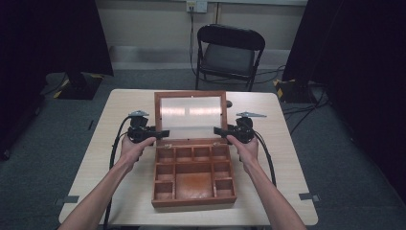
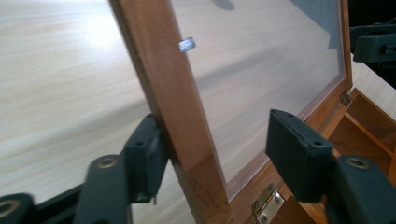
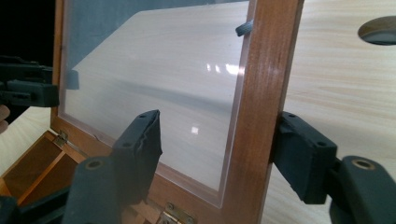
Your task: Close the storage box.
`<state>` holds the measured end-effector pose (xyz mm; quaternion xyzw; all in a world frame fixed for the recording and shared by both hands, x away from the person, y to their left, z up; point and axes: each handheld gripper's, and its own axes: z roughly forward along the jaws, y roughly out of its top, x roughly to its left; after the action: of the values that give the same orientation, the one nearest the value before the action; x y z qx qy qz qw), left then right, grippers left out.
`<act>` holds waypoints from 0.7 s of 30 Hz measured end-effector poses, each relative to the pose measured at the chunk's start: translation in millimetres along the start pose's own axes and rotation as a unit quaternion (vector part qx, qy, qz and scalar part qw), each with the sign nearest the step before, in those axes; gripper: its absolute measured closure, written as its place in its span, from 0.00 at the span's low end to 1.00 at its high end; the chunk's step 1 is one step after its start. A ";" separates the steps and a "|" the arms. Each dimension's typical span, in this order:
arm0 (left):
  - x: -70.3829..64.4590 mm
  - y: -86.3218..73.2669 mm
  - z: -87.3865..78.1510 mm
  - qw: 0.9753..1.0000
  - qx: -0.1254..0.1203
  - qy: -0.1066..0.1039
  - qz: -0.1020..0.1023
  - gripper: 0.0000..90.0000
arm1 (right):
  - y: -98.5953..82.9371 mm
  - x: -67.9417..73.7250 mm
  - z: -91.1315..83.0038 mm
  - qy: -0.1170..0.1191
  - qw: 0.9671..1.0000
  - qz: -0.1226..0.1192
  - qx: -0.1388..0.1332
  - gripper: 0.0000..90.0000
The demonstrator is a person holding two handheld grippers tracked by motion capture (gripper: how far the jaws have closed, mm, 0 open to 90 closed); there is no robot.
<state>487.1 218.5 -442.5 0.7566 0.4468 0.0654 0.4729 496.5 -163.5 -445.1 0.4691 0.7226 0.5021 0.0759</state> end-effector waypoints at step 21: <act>-7.1 5.4 -21.5 0.998 -0.049 -0.016 0.018 0.67 | 0.4 6.7 -25.3 0.003 1.000 -0.026 -0.014 0.54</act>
<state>475.0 226.6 -424.3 0.7413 0.4216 0.0840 0.5155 478.4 -175.0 -430.0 0.4475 0.7275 0.5115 0.0939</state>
